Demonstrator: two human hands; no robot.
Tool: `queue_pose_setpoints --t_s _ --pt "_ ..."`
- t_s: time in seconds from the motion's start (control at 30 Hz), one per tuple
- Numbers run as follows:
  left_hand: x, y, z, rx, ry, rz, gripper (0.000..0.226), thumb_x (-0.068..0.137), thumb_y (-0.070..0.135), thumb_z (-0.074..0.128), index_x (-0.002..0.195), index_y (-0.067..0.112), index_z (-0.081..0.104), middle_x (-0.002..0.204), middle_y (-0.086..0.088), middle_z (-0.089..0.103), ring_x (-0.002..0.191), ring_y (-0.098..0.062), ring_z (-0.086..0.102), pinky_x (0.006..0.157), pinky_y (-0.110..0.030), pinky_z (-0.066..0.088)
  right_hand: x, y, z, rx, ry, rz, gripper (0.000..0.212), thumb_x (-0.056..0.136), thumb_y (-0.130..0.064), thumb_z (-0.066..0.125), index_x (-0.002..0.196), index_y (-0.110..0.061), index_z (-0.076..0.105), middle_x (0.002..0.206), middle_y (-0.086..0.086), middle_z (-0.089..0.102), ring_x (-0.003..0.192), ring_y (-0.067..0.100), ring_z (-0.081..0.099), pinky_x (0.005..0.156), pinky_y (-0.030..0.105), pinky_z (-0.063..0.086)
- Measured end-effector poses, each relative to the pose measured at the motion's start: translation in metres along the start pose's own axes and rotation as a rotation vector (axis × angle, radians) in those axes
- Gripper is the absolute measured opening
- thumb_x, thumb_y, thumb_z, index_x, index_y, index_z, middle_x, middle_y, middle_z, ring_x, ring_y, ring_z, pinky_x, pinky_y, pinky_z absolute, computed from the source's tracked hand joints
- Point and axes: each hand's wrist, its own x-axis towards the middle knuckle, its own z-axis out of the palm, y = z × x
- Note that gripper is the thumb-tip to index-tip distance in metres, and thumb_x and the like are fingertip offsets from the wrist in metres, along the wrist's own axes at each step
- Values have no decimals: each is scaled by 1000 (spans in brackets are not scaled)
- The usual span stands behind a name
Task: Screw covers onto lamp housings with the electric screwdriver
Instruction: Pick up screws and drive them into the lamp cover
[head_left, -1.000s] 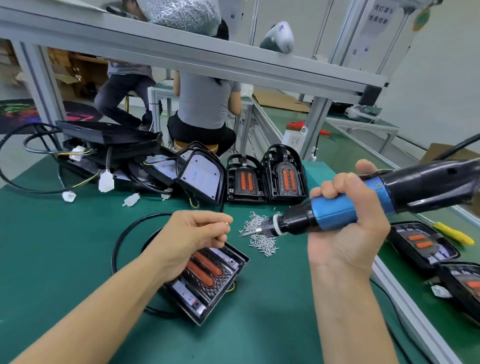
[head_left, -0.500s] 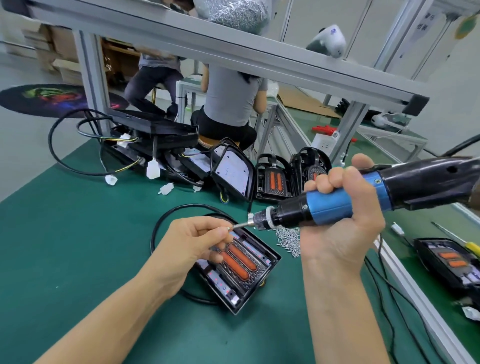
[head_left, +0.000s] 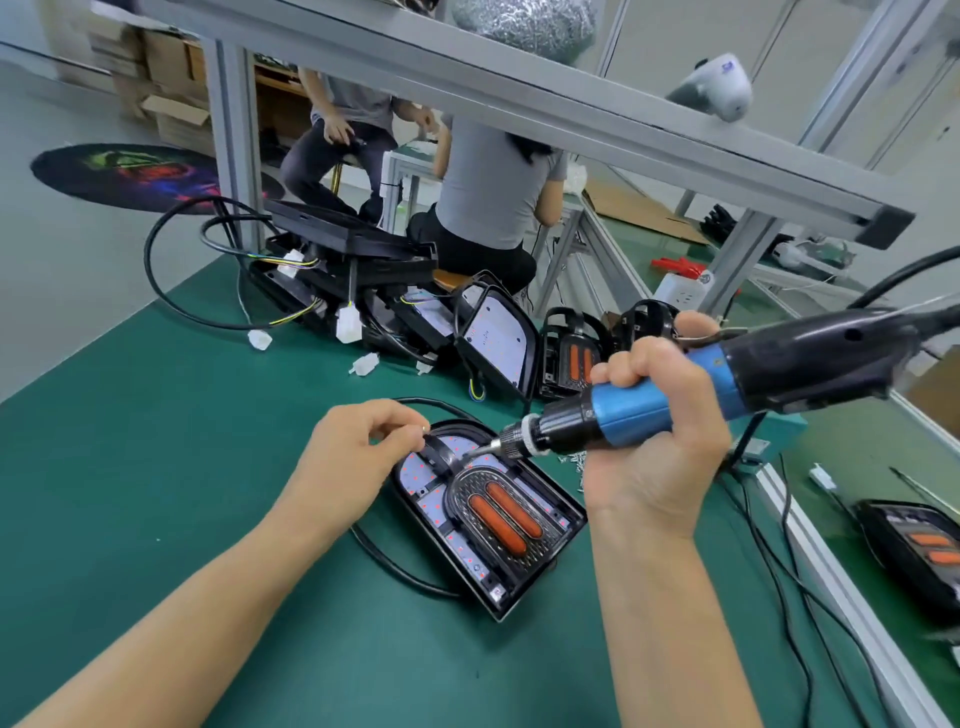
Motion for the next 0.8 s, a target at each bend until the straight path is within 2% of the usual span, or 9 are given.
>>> queue_pose_setpoints --t_s 0.07,0.13,0.23,0.3,0.4,0.53,0.8 --pt "-5 -8 -1 143 -10 38 14 87 14 64 80 24 70 78 13 69 73 3 57 73 -17 41 -3 11 -2 -49 -8 14 29 72 4 54 94 -15 53 57 -4 50 52 12 49 59 24 45" --pt "-11 -14 0 286 -12 89 12 90 18 61 85 25 70 80 20 62 78 6 52 72 -12 35 -6 22 -3 -103 -13 28 29 71 3 56 93 -16 54 56 -3 50 53 14 49 60 25 44" --pt "-17 -22 -1 467 4 148 13 92 20 58 92 25 70 76 24 48 80 -5 47 76 -22 35 -11 40 -2 -178 -30 40 30 70 2 58 85 -25 61 57 -4 51 56 17 47 64 29 42" --pt "-19 -23 -1 528 -16 168 15 93 20 56 95 23 70 76 20 53 86 -11 49 79 -28 39 -14 48 -2 -214 -34 53 33 69 1 58 76 -31 64 57 -3 51 58 19 46 64 28 41" --pt "-20 -22 1 562 -49 169 17 95 21 53 99 23 69 89 7 62 95 -15 53 83 -29 39 -17 57 -2 -219 -31 83 28 70 1 59 80 -25 60 59 -2 52 55 17 49 59 24 43" --pt "-17 -23 -3 532 -53 146 17 95 20 52 99 23 68 82 11 53 94 -11 51 81 -27 39 -19 65 1 -237 -56 106 28 71 1 61 71 -27 61 60 -5 53 53 15 50 57 23 44" --pt "-15 -26 -2 556 -40 133 17 94 19 52 96 23 69 84 7 58 92 -12 51 81 -30 40 -21 66 5 -273 -150 106 32 72 3 59 65 -29 61 62 -8 53 56 16 48 59 24 45"
